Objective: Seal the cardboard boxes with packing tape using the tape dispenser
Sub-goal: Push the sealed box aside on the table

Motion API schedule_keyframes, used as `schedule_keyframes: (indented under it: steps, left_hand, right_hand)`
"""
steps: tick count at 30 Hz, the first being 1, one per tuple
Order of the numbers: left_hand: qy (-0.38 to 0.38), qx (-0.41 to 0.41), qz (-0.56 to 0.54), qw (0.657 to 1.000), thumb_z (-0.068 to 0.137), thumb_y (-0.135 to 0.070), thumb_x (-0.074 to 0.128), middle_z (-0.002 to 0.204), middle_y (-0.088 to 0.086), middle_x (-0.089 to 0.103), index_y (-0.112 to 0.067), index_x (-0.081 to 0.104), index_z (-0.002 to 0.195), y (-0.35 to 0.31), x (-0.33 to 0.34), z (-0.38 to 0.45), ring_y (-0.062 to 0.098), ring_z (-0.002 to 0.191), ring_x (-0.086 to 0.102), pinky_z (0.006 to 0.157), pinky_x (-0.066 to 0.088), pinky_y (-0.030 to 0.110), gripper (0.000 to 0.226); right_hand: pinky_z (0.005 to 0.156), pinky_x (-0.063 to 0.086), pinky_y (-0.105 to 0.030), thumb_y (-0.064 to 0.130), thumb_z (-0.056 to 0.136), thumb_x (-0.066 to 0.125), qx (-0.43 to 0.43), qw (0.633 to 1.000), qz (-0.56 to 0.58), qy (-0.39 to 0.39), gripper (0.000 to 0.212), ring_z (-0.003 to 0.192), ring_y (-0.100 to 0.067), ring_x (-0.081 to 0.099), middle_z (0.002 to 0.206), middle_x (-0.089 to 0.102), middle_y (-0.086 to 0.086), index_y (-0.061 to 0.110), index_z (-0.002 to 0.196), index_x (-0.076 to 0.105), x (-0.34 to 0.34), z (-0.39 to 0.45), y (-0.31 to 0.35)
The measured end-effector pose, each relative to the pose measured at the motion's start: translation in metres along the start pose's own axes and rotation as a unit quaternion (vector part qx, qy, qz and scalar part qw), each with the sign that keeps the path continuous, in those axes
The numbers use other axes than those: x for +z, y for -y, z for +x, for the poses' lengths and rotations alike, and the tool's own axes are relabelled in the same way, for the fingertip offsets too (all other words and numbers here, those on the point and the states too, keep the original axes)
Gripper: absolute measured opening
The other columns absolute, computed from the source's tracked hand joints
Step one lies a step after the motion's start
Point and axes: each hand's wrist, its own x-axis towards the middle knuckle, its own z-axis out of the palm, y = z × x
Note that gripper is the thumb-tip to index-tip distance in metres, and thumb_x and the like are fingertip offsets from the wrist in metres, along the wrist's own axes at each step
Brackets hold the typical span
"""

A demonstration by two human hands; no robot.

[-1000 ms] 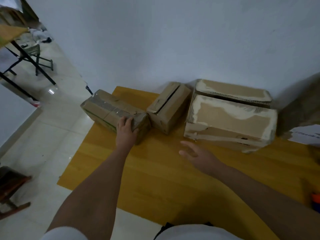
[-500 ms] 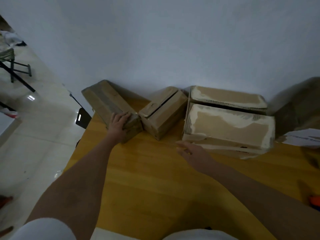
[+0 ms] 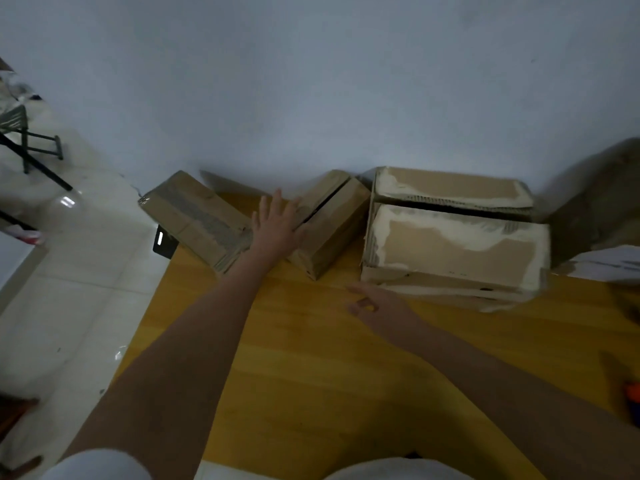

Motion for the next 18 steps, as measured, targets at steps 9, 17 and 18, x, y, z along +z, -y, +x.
schedule_keyframes:
  steps: [9, 17, 18]
  left_hand:
    - [0.106, -0.066, 0.068, 0.99, 0.082, -0.074, 0.054, 0.162, 0.013, 0.004, -0.041, 0.005, 0.153, -0.038, 0.022, -0.014, 0.053, 0.139, 0.025, 0.115, 0.012, 0.065, 0.092]
    - [0.126, -0.071, 0.089, 0.985, 0.085, -0.075, 0.047, 0.164, 0.008, -0.002, -0.042, -0.003, 0.153, -0.025, 0.03, -0.136, 0.047, 0.14, 0.026, 0.111, 0.029, 0.057, 0.091]
    - [0.133, -0.073, 0.079, 0.985, 0.085, -0.074, 0.048, 0.164, 0.006, -0.004, -0.043, -0.004, 0.153, -0.021, 0.031, -0.149, 0.046, 0.141, 0.023, 0.111, 0.03, 0.057, 0.091]
  right_hand:
    - [0.092, 0.048, -0.027, 0.044, 0.098, 0.052, 0.015, 0.999, -0.035, -0.026, 0.053, 0.124, -0.011, 0.05, 0.149, 0.041, 0.01, 0.034, 0.147, 0.037, -0.014, -0.033, -0.03]
    - [0.117, 0.025, -0.041, 0.045, 0.1, 0.044, -0.075, 0.929, -0.362, 0.029, 0.058, 0.149, -0.017, 0.008, 0.163, 0.007, 0.008, 0.028, 0.152, 0.022, -0.004, -0.057, -0.059]
    - [0.117, 0.024, -0.042, 0.045, 0.1, 0.044, -0.072, 0.927, -0.367, 0.037, 0.059, 0.149, -0.018, 0.008, 0.163, 0.006, 0.007, 0.027, 0.152, 0.021, -0.002, -0.06, -0.064]
